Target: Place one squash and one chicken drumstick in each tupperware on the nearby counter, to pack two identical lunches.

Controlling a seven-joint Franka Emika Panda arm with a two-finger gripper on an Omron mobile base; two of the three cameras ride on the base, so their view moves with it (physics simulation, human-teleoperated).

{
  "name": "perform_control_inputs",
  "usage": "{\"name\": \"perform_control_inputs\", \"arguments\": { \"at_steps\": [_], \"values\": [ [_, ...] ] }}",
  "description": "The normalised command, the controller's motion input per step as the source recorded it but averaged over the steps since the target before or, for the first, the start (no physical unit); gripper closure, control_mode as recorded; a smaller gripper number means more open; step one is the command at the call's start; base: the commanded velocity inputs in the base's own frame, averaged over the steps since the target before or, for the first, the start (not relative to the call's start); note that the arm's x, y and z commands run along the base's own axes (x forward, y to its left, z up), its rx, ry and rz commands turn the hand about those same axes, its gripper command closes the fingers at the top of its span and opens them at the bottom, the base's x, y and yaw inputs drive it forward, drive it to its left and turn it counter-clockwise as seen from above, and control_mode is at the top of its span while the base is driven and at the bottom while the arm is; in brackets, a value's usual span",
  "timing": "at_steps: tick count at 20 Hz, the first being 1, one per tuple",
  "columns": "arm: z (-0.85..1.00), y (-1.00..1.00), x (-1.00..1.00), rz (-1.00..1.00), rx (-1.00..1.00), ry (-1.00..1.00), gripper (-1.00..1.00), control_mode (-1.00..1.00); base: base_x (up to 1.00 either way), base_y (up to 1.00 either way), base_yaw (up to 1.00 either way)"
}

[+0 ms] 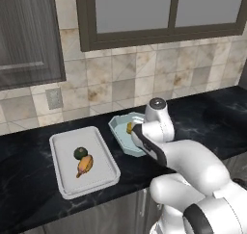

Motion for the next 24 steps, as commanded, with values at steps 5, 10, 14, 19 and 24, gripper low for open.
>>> {"name": "perform_control_inputs", "arguments": {
  "at_steps": [5, 10, 14, 19, 24],
  "values": [
    [-0.24, 0.0, 0.25, 0.0, 0.0, 0.0, 1.0, -1.0, 0.0, 0.0, 0.0],
    [-0.17, 0.02, 0.23, 0.0, 0.0, 0.0, 1.0, -1.0, 0.0, 0.0, 0.0],
    [-0.13, 0.05, 0.2, 0.0, 0.0, 0.0, 1.0, -1.0, 0.0, 0.0, 0.0],
    [-0.17, 0.07, 0.17, 0.0, 0.0, 0.0, 1.0, -1.0, 0.0, 0.0, 0.0],
    [-0.18, 0.03, 0.15, 0.0, 0.0, 0.0, 1.0, -1.0, 0.0, 0.0, 0.0]
  ]
}}
